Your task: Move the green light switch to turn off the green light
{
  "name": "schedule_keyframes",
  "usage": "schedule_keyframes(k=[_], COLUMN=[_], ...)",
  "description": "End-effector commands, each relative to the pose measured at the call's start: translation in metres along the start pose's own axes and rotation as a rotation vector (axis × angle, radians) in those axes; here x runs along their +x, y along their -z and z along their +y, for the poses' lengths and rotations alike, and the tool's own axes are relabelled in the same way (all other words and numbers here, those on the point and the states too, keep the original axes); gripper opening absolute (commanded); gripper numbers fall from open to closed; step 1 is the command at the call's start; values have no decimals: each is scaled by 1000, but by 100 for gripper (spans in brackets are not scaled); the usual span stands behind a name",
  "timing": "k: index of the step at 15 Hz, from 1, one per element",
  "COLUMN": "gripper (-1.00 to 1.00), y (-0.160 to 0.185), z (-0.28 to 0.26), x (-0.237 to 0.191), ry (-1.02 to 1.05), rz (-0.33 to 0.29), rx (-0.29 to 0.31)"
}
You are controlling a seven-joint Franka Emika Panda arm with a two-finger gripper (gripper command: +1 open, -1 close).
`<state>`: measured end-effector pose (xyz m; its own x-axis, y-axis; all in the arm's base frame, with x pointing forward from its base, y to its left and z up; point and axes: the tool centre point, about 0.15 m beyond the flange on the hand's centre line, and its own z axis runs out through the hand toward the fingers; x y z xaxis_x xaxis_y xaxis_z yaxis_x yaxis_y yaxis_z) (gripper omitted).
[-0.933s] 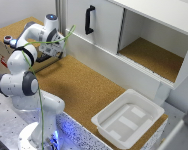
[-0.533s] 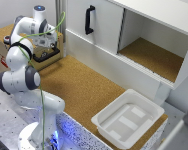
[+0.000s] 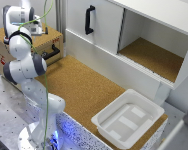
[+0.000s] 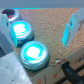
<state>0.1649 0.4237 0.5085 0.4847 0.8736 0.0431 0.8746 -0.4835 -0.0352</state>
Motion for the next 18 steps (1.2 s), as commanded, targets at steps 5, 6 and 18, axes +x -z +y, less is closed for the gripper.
schedule_keyframes(k=[5,6,18], gripper=[-100,-100,-100], y=[16,11,-29], z=[-18,-17,-6], x=[-10,-11,-11], ry=[37,39,-33], rz=[0,-1,47], rx=[-65,-57,22])
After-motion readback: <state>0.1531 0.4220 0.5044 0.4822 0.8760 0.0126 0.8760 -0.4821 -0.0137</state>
